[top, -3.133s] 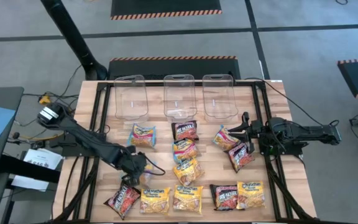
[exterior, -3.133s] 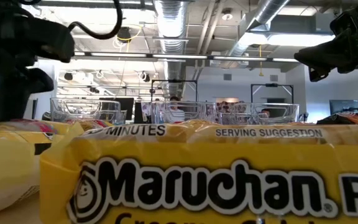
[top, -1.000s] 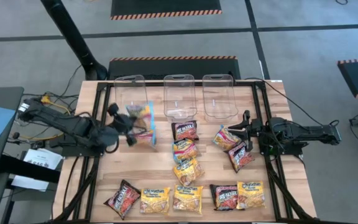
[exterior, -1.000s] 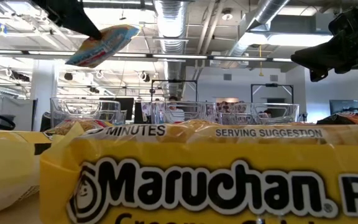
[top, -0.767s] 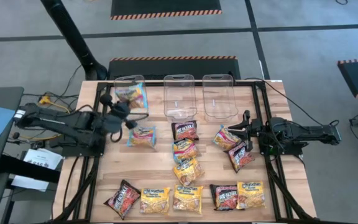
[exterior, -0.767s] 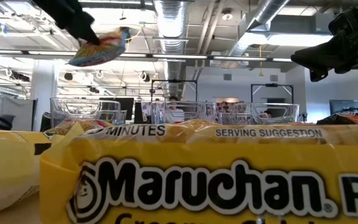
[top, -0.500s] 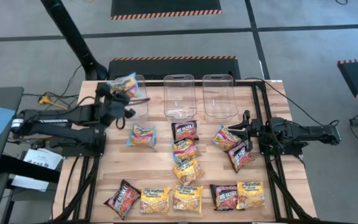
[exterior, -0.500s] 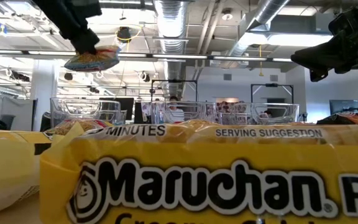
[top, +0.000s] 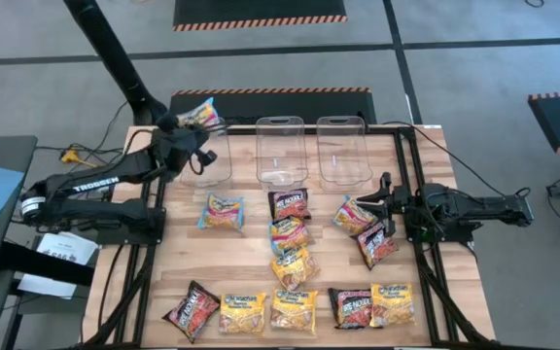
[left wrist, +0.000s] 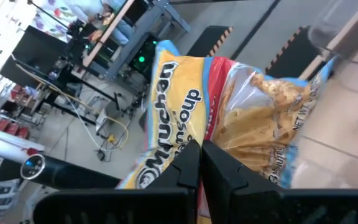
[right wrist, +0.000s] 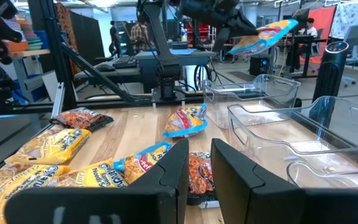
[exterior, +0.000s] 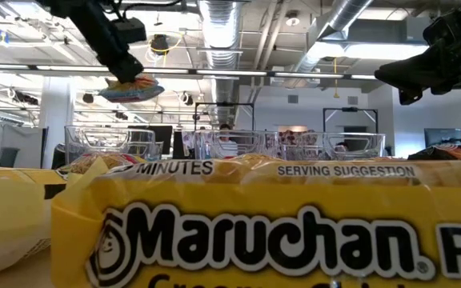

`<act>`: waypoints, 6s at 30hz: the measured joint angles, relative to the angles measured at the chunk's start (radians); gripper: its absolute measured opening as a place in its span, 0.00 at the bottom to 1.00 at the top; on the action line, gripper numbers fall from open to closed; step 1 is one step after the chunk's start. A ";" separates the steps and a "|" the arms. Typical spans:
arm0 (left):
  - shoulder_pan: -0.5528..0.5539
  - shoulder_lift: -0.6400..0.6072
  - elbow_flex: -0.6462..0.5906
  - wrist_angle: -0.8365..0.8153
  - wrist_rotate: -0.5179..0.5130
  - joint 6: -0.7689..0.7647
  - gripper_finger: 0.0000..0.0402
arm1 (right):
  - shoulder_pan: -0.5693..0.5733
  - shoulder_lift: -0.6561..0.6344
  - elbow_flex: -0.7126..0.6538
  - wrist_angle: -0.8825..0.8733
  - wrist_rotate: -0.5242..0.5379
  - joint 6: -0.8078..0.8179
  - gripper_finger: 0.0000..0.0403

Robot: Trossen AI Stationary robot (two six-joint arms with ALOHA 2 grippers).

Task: Sort Maruchan noodles
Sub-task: Put the blue noodle pack into the left transparent bin, then put the black noodle pack into the right transparent bin

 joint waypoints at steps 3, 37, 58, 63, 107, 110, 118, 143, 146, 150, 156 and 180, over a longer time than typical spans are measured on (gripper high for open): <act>0.052 0.035 0.000 0.015 0.019 0.036 0.00 | 0.000 0.000 0.000 0.000 0.000 0.000 0.24; 0.291 0.347 -0.001 0.082 0.263 0.120 0.00 | 0.000 0.000 0.000 0.001 -0.001 0.028 0.24; 0.424 0.347 -0.001 0.008 0.537 0.048 0.00 | 0.000 0.000 0.000 0.002 -0.001 0.027 0.24; 0.450 0.346 -0.001 -0.024 0.596 0.003 0.06 | 0.000 0.000 0.000 0.002 -0.001 0.027 0.24; 0.061 -0.088 -0.001 -0.034 1.014 -0.480 0.22 | 0.001 0.078 0.258 0.334 -0.008 -0.193 0.32; 0.004 -0.088 -0.001 -0.033 1.013 -0.493 0.22 | 0.001 0.148 0.337 0.217 -0.006 -0.192 0.37; -0.121 -0.088 -0.001 -0.033 1.006 -0.509 0.22 | 0.001 0.378 0.550 -0.176 -0.005 -0.033 0.47; -0.164 -0.086 -0.001 -0.033 1.003 -0.519 0.22 | 0.005 0.822 0.720 -0.872 -0.182 0.871 0.48; -0.164 -0.086 -0.001 -0.033 1.003 -0.518 0.22 | 0.021 0.884 0.720 -0.873 -0.210 0.903 0.48; -0.164 -0.086 -0.001 -0.034 1.003 -0.518 0.22 | 0.056 0.968 0.720 -0.883 -0.241 0.934 0.48; -0.164 -0.086 -0.001 -0.033 1.003 -0.516 0.22 | 0.126 1.072 0.720 -0.898 -0.243 0.945 0.48; -0.164 -0.086 -0.001 -0.033 0.951 -0.515 0.22 | 0.260 1.418 0.721 -0.889 -0.238 0.803 0.48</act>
